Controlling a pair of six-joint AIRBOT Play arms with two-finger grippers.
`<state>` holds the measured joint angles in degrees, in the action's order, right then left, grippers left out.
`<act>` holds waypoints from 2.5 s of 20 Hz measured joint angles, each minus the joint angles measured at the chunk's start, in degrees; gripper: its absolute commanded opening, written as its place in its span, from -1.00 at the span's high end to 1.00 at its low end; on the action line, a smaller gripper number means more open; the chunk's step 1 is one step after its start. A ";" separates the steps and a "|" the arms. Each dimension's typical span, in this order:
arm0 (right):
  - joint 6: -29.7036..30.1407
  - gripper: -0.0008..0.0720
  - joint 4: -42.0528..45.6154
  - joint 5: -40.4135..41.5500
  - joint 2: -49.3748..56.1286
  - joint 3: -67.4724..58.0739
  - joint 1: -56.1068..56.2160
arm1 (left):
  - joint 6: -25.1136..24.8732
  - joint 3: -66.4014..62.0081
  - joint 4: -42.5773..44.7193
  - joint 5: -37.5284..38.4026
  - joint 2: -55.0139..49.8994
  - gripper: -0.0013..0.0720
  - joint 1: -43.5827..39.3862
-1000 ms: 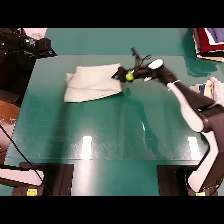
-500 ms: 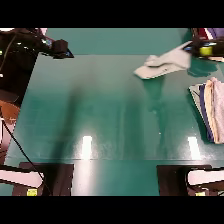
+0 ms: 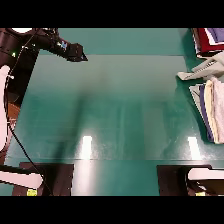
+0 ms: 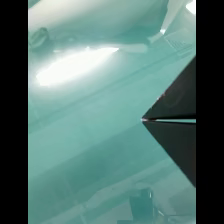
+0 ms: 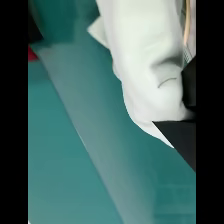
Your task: Fold the shirts.
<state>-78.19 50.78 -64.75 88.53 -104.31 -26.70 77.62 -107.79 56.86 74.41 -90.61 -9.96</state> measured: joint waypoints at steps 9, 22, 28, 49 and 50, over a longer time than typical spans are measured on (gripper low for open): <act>2.60 0.95 2.23 -8.66 -3.72 -9.38 -6.93 | -0.09 0.00 0.04 -0.04 0.00 0.89 -0.44; 4.13 0.84 18.91 -16.13 -28.33 19.78 -21.59 | -1.03 0.00 0.11 0.15 0.00 0.89 -0.44; 3.72 -0.21 22.03 -16.39 -34.42 33.53 -29.38 | -1.46 0.00 0.11 1.44 0.00 0.89 -0.44; 0.92 0.23 4.57 -4.44 -25.44 32.00 28.20 | -1.53 0.00 -0.33 -0.33 0.00 0.89 -0.44; 0.94 0.87 4.52 -4.42 -24.26 30.84 29.92 | -1.53 0.00 -0.33 -0.37 0.00 0.89 -0.44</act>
<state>-77.25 55.31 -69.17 64.27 -73.47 3.22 76.09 -107.79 56.53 74.04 -90.61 -10.39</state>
